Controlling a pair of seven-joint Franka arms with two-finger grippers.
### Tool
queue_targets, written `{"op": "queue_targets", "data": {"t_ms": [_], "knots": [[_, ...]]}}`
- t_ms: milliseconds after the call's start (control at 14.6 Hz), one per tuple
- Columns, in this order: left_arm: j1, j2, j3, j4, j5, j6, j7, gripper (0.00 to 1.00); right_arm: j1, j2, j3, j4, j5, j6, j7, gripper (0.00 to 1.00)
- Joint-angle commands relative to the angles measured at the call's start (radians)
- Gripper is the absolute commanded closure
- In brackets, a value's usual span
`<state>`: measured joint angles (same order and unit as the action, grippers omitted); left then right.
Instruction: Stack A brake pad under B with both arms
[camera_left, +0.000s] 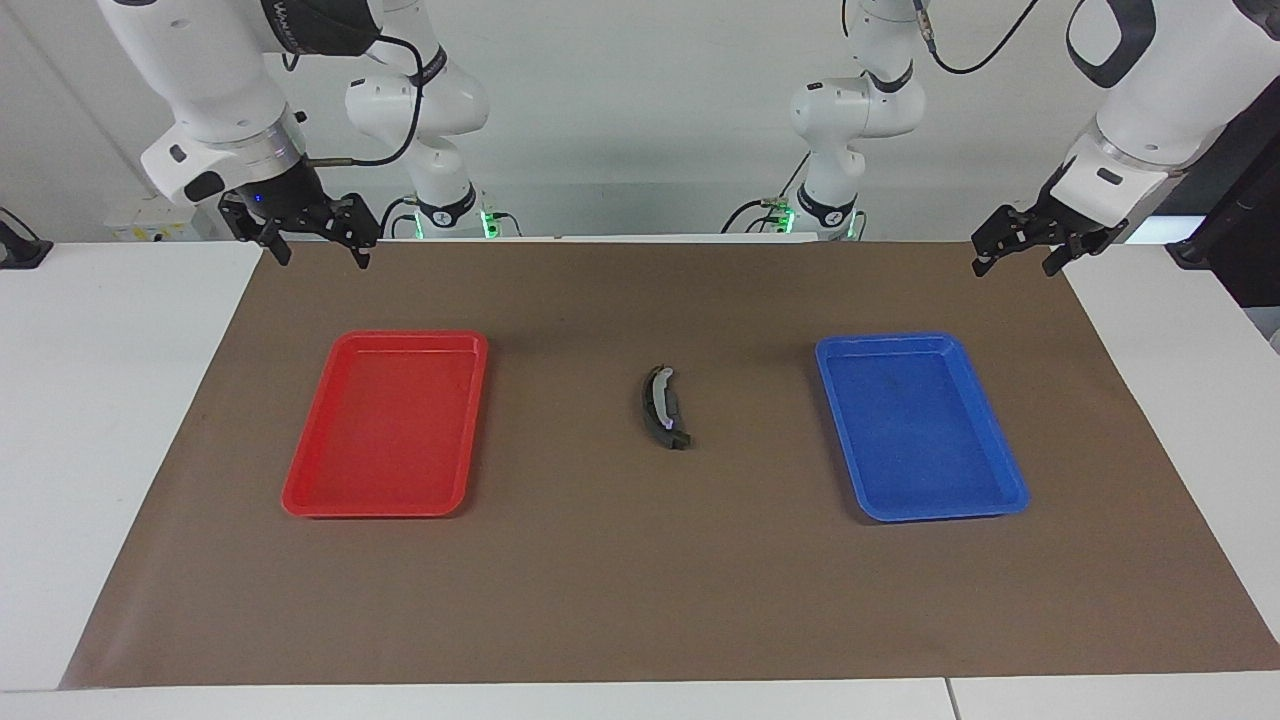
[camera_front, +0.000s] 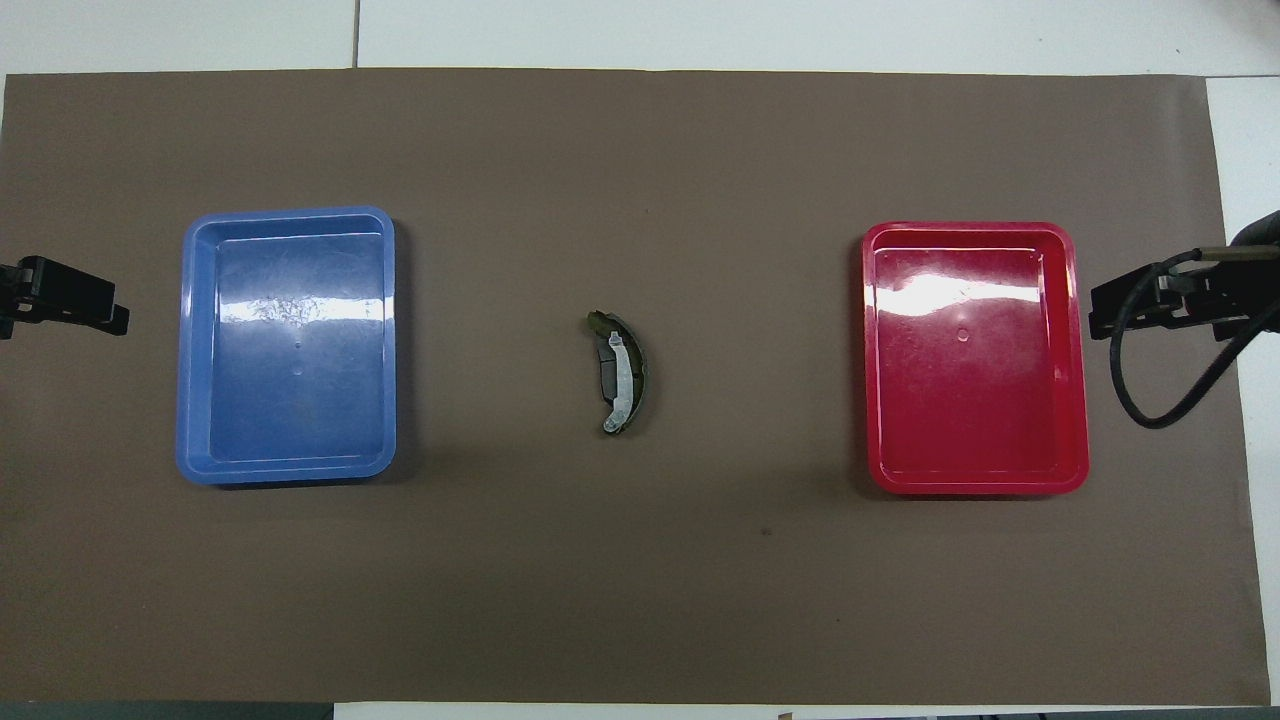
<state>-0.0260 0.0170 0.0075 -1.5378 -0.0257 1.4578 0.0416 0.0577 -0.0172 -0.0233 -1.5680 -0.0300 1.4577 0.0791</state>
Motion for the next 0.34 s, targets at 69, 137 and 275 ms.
{"op": "queue_targets", "data": {"t_ms": [69,137,275], "knots": [[0.006,-0.017,-0.006,-0.016,0.012,-0.005,0.009,0.0,-0.013,-0.012,0.003,-0.017,-0.001,0.018,-0.028,0.0],[0.006,-0.017,-0.006,-0.016,0.012,-0.005,0.009,0.0,-0.012,-0.012,0.003,-0.017,-0.001,0.018,-0.027,0.0],[0.006,-0.017,-0.006,-0.016,0.012,-0.005,0.009,0.0,-0.012,-0.012,0.003,-0.017,-0.001,0.018,-0.027,0.0]]}}
